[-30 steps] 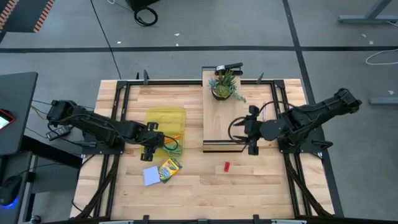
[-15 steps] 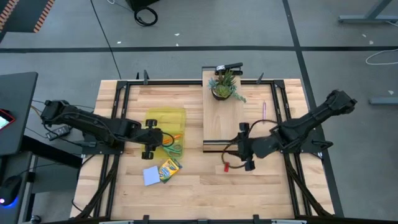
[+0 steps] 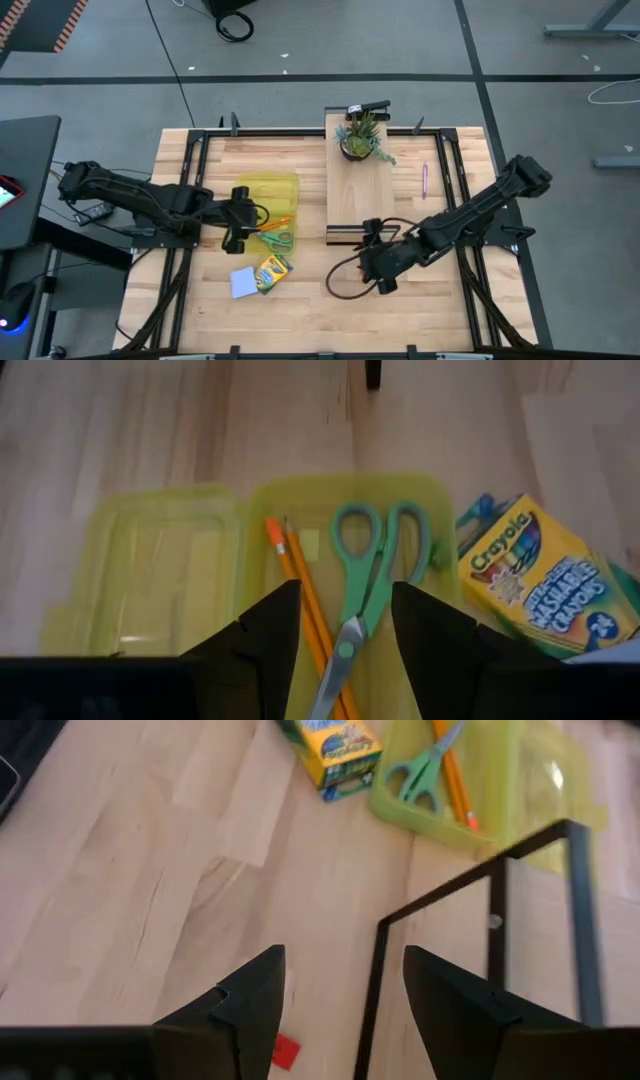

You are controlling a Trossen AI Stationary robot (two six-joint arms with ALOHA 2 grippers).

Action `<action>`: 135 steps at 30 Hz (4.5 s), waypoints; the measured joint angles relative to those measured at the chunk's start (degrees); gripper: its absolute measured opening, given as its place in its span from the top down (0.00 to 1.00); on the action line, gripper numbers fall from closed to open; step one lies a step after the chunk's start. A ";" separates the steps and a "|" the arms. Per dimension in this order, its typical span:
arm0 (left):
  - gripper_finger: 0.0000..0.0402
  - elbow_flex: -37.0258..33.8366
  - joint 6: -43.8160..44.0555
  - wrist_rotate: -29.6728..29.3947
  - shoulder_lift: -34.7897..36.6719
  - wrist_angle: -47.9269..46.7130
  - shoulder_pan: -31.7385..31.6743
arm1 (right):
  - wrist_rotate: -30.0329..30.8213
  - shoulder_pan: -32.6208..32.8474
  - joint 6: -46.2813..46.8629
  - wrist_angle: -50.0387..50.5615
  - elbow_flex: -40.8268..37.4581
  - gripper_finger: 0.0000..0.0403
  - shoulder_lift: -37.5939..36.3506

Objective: Pack school essentials
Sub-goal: Put the red eraser into the yellow supply box

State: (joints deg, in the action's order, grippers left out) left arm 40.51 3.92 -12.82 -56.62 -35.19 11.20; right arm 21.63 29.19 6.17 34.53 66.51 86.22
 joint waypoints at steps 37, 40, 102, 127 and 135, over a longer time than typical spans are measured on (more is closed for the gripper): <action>0.60 0.54 3.41 0.61 1.01 -1.49 0.00 | 6.24 9.14 82.57 25.02 17.06 0.50 27.44; 0.60 0.54 3.44 0.61 1.01 -1.47 0.00 | 6.18 9.26 88.65 27.09 17.06 0.53 27.42; 0.60 0.52 0.79 0.59 0.99 -9.73 0.00 | 12.04 8.89 114.95 33.42 22.89 0.64 44.82; 0.60 -0.32 -13.05 16.47 0.99 -0.50 0.13 | 17.28 13.20 94.39 30.16 24.12 0.80 33.89; 0.60 -5.44 -21.93 20.47 0.97 12.21 5.32 | 23.79 12.33 77.34 18.15 24.14 0.80 28.65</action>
State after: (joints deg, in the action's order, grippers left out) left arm 35.07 -18.00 7.65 -55.65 -22.98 16.52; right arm 45.42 41.52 83.50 52.68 90.65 114.88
